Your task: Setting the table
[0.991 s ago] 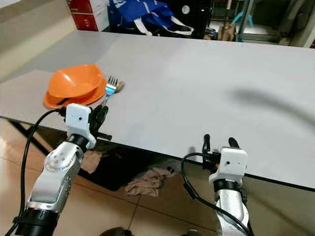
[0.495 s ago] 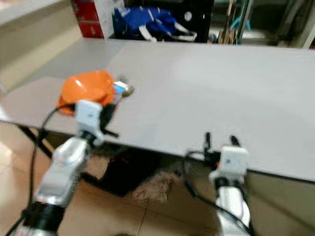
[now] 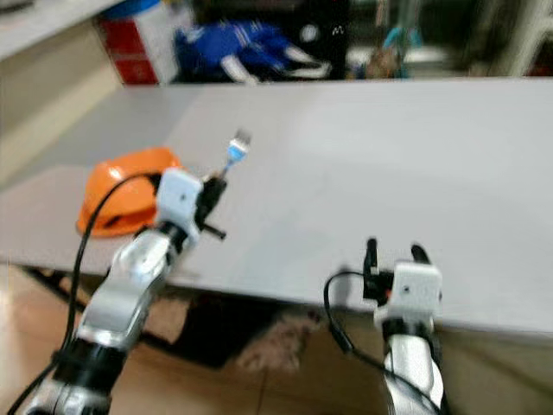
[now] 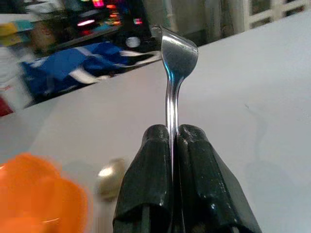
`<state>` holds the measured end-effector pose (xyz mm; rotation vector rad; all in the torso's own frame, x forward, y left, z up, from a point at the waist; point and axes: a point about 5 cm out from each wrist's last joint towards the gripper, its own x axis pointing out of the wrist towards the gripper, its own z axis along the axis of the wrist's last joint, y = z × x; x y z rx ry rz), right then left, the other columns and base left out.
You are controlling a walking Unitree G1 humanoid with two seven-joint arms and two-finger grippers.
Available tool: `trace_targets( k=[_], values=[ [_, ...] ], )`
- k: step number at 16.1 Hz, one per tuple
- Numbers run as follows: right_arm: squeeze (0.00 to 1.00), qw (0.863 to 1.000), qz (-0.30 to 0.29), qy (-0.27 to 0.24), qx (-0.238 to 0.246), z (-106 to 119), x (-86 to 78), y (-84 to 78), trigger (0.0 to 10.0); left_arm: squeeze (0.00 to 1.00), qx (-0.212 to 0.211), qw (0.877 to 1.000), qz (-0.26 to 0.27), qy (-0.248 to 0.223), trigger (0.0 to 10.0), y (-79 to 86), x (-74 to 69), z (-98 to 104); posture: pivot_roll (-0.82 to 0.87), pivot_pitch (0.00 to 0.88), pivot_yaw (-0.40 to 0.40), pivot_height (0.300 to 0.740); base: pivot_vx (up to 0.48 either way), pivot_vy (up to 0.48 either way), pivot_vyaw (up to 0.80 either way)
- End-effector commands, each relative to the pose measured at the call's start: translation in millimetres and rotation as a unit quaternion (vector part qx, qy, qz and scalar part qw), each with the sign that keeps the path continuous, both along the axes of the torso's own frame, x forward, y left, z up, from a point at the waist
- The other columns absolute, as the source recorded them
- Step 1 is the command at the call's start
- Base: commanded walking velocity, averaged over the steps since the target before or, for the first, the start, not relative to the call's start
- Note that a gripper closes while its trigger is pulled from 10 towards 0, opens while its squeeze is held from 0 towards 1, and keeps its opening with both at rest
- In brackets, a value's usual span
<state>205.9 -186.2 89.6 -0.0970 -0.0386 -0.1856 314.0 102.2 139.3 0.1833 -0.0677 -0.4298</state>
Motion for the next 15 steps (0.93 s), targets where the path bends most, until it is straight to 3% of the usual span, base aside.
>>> trace_targets(
  k=[1,4,8,10,13,15],
  values=[
    [0.00,1.000,0.013,-0.010,0.007,4,2.0,9.5,10.0,0.00,0.012,1.000,0.021,0.017,10.0,14.4,2.5,-7,-0.10,0.000,0.146,0.710,0.000,0.000,0.00],
    [0.00,1.000,0.011,-0.009,0.007,4,2.0,8.6,10.0,0.00,0.007,0.999,0.020,0.027,10.0,12.5,4.8,-7,-0.09,0.000,0.145,0.710,0.000,0.000,0.00],
    [0.00,1.000,0.017,-0.008,0.008,3,3.7,13.0,10.0,0.00,-0.015,0.997,-0.009,0.073,10.0,-9.6,27.0,-9,-0.10,0.000,0.140,0.710,0.000,0.000,0.00],
    [0.00,1.000,0.014,-0.006,0.003,5,-4.3,12.3,10.0,0.00,-0.033,0.995,0.003,0.097,10.0,-15.4,38.2,-10,-0.13,0.000,0.154,0.710,0.000,0.000,0.00],
    [0.00,1.000,0.004,0.008,0.000,3,-18.4,8.9,10.0,0.00,-0.058,0.989,0.013,0.132,10.0,-16.3,37.4,-20,-0.16,0.000,0.145,0.710,0.000,0.000,0.00],
    [0.00,1.000,0.003,0.019,-0.003,2,-28.6,8.0,10.0,0.00,-0.102,0.978,-0.002,0.181,10.0,-30.9,34.8,-33,-0.17,0.000,0.145,0.710,0.000,0.000,0.00]
  ],
)
